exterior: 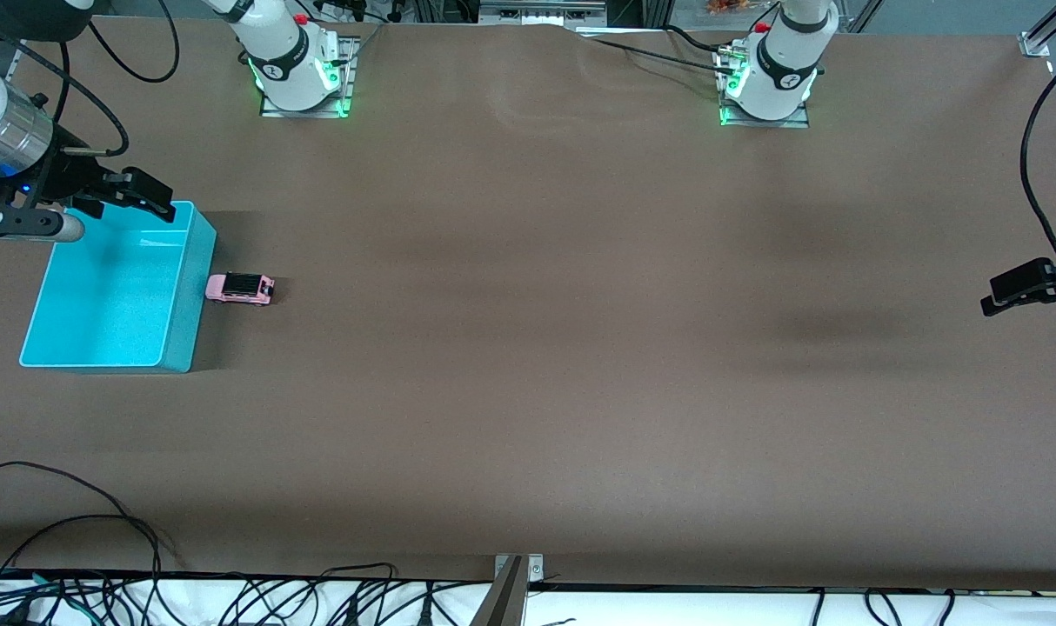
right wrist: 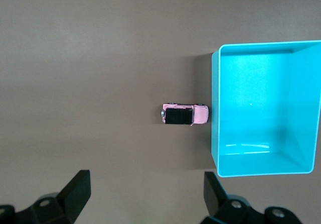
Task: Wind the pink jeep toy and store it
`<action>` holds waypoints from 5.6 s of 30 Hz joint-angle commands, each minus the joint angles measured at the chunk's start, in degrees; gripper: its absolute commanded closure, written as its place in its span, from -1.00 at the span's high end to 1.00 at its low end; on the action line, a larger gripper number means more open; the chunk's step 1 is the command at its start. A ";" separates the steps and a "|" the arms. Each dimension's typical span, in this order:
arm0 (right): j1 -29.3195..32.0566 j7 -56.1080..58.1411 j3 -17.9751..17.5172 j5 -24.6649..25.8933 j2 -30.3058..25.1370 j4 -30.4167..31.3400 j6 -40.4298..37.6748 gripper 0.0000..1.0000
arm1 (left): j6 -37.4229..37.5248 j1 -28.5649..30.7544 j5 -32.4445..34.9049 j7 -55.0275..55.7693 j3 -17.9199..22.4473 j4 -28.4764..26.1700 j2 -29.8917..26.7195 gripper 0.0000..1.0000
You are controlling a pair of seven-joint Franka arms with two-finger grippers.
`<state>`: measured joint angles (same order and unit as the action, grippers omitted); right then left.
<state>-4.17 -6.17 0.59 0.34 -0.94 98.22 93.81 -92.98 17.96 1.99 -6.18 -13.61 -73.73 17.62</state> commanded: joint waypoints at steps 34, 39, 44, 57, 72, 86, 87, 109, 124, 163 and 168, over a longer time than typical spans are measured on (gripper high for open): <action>-0.13 -0.42 -0.33 0.28 -0.91 16.12 14.73 1.00 | 0.43 1.29 -1.20 -1.73 0.16 0.69 -1.10 1.00; -0.22 -0.68 -0.42 0.28 -0.73 19.29 17.37 1.00 | 0.43 1.55 -1.20 -1.82 0.16 0.69 -1.01 1.00; 0.31 -1.30 -1.38 0.28 2.08 18.94 19.73 1.00 | 0.43 1.64 -1.20 -1.73 0.16 0.52 -0.66 1.00; 0.57 -1.04 -1.56 0.28 2.53 29.22 31.77 1.00 | 0.43 1.73 -1.20 -1.73 0.25 0.43 -0.49 1.00; 1.01 -1.39 -1.56 0.28 2.61 36.43 41.44 1.00 | 0.43 1.99 -1.20 -1.64 0.25 0.17 -0.49 1.00; 8.22 -11.05 -1.56 0.54 9.99 36.96 49.54 1.00 | 0.43 3.04 -1.20 -1.73 0.25 0.25 -0.49 1.00; 8.30 -12.01 -1.56 0.45 10.08 36.96 49.54 1.00 | 0.43 3.04 -1.20 -1.73 0.25 0.25 -0.57 1.00; 8.48 -55.16 -1.65 0.28 13.60 37.57 54.37 1.00 | 0.08 0.32 5.39 -1.03 -0.36 -0.10 0.13 1.00; 8.83 -67.03 -1.65 0.10 17.11 42.32 65.88 1.00 | 0.34 -0.21 7.41 -1.03 -0.45 -1.50 0.83 1.00; 8.83 -66.87 -1.91 0.10 9.12 41.53 62.55 -1.00 | -1.24 -1.96 7.59 -1.03 -0.45 -2.91 0.83 1.00; 8.74 -66.69 -2.35 0.19 6.57 40.74 58.69 -1.00 | -0.98 -1.88 7.41 -1.03 -0.45 -2.91 0.57 1.00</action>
<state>4.05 -72.81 -0.72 0.31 9.58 139.16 156.80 -93.84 16.14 8.16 -6.25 -13.95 -76.21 18.77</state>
